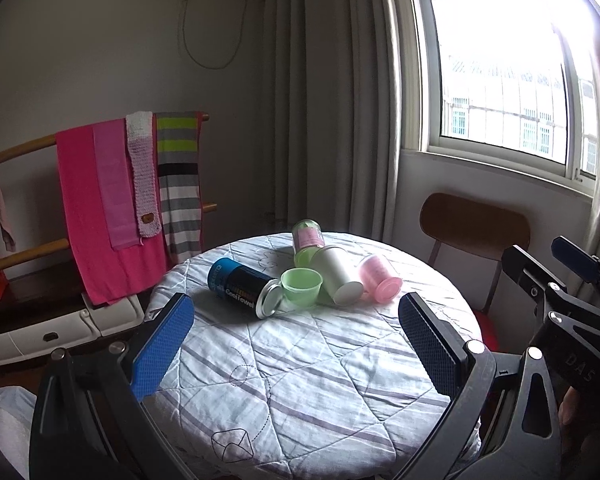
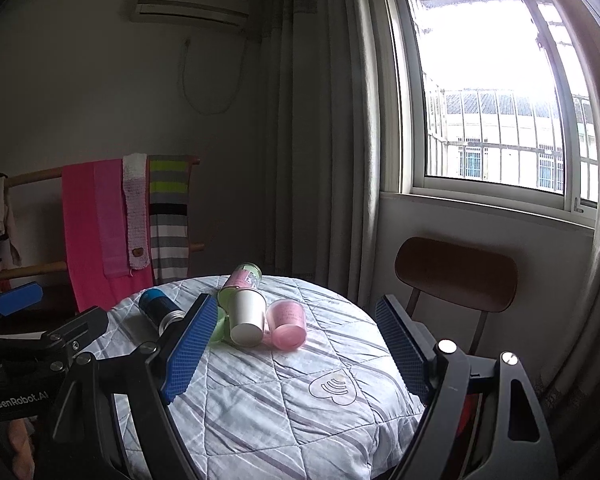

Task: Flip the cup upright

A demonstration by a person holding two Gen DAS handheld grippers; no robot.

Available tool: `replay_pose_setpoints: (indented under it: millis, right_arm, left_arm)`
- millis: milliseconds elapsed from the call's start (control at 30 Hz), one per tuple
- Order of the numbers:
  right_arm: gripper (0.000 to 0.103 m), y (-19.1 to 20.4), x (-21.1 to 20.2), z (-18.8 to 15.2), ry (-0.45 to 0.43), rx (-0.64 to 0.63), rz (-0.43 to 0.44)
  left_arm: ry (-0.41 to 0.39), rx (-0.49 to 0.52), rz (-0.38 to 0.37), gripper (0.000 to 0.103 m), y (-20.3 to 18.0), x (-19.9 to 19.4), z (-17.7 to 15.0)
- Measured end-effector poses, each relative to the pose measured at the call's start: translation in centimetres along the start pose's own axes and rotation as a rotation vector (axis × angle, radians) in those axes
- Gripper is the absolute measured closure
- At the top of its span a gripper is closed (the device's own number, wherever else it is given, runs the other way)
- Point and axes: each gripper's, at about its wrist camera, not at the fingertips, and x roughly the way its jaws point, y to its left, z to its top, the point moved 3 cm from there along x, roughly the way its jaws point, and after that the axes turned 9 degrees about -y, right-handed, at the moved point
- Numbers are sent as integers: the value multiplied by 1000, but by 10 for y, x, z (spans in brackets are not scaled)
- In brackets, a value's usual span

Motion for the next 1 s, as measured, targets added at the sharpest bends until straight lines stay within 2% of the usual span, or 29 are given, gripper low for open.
replay_pose_setpoints:
  millis: [1000]
  right_arm:
    - [20,4,0,-6,34,13,17]
  left_arm:
    - [15,1,-2,0,-2,0,-4]
